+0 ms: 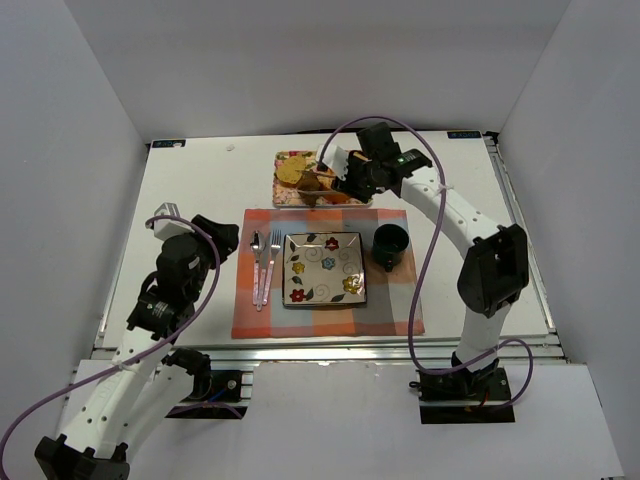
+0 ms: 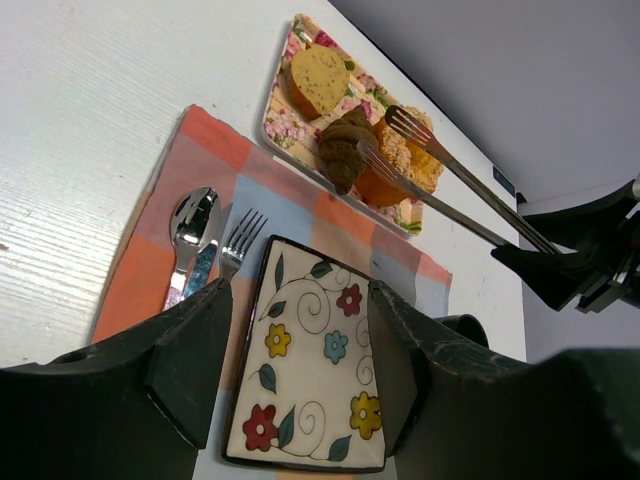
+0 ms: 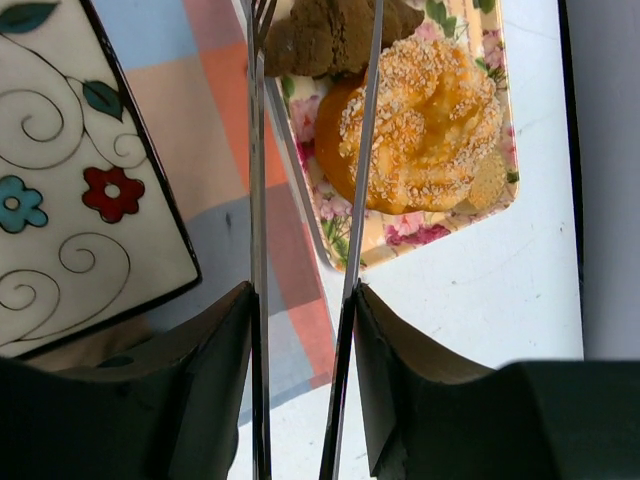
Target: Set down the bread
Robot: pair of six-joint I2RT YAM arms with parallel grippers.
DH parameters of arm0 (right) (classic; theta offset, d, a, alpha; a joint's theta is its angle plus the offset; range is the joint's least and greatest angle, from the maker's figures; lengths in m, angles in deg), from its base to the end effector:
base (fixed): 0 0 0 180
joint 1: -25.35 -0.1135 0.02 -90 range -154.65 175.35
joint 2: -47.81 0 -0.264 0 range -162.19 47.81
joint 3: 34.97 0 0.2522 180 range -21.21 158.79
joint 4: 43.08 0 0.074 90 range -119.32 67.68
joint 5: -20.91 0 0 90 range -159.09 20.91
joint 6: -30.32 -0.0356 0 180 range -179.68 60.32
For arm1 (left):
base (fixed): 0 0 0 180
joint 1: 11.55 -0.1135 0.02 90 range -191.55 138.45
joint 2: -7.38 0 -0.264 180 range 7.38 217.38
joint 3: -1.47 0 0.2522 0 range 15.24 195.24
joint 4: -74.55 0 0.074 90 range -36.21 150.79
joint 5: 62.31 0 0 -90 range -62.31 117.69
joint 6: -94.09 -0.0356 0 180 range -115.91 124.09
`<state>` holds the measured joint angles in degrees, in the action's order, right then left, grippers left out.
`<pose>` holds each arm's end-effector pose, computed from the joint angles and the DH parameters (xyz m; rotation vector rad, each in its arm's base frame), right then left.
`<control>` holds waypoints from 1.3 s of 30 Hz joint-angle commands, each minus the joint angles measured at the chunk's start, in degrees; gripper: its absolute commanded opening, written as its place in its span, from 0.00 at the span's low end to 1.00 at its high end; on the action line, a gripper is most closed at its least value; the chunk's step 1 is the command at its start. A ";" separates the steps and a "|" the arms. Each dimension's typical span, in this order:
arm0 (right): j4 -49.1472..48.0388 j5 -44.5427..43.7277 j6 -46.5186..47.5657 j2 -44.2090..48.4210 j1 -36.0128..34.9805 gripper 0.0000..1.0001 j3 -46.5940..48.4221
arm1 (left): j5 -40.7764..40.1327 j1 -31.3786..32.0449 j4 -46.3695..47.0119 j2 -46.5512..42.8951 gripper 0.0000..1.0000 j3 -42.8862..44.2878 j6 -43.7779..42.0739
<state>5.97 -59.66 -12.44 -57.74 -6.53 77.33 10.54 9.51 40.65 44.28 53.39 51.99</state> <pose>0.3552 0.2278 0.3240 -1.5267 1.7167 0.0520 0.1481 -0.0458 0.3024 -0.6435 1.8100 -0.5356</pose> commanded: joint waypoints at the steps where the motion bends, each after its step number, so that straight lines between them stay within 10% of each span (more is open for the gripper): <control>1: 2.15 -1.87 2.85 -0.96 -0.11 0.48 4.02 | -0.61 -0.40 -0.08 -0.61 0.66 -0.45 0.09; 30: 1.54 -3.37 0.92 -7.21 0.06 0.53 6.93 | -0.78 -0.40 -0.60 -0.96 0.66 -0.36 0.26; 39: 4.44 -2.49 -0.22 -8.70 0.15 0.30 7.72 | -0.96 -0.40 -1.13 -1.31 0.66 -0.27 0.26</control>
<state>8.44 -62.96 -11.69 -65.57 -6.55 82.99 10.28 9.51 40.63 43.74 53.15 52.19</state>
